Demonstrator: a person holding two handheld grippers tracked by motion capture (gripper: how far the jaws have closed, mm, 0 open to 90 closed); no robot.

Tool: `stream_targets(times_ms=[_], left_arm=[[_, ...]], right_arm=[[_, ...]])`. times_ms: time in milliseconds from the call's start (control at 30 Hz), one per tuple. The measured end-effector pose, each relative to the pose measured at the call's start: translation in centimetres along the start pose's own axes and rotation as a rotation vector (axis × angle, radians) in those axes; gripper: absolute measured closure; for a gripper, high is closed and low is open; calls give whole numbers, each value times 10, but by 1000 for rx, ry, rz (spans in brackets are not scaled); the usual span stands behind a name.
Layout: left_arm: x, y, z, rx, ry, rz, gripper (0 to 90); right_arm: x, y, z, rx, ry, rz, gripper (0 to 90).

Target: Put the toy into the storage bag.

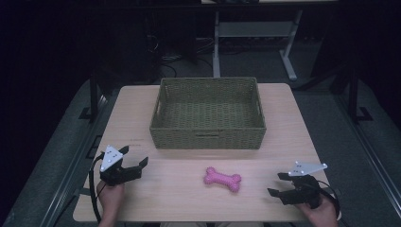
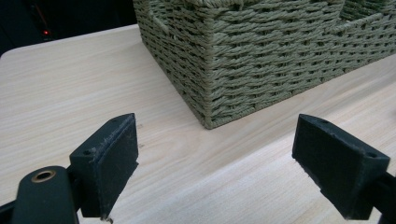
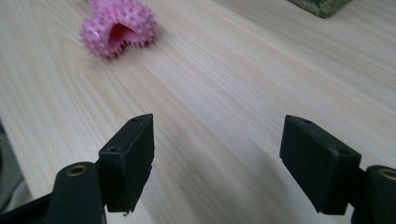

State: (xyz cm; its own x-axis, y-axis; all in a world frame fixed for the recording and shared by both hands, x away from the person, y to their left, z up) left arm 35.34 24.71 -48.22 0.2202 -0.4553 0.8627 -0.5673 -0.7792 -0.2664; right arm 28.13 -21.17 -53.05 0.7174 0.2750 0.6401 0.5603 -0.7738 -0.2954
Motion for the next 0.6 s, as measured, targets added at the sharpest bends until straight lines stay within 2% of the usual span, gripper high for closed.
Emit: stream_targets(times_ms=[200, 300, 333, 367, 400, 600], left_arm=[[0, 3, 0, -10, 0, 7, 139], [1, 3, -1, -11, 6, 10, 138], [0, 3, -2, -12, 6, 10, 138], [0, 3, -2, -12, 7, 6, 138], [0, 2, -2, -7, 6, 2, 139], [-1, 0, -3, -3, 6, 0, 139]], right_arm=[[7, -7, 4, 31, -35, -20, 242], [12, -14, 7, 42, -61, -46, 242], [16, -20, 8, 59, -73, -63, 242], [16, -20, 8, 59, -73, -63, 242], [19, -24, 9, 62, -95, -80, 241], [31, -31, 6, 80, -116, -111, 227]])
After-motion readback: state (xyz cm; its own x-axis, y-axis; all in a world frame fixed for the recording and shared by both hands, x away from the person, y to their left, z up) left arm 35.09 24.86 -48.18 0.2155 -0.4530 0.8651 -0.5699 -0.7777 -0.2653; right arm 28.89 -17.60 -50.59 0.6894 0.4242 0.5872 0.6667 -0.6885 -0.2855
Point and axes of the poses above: each handheld gripper's, and its own axes: z roughly forward along the jaws, x roughly out of its top, y roughly to its right, the point moved 10 cm from there along z, roughly forward along the jaws, and after that the axes turned 14 degrees about z, right-handed, at the moved point
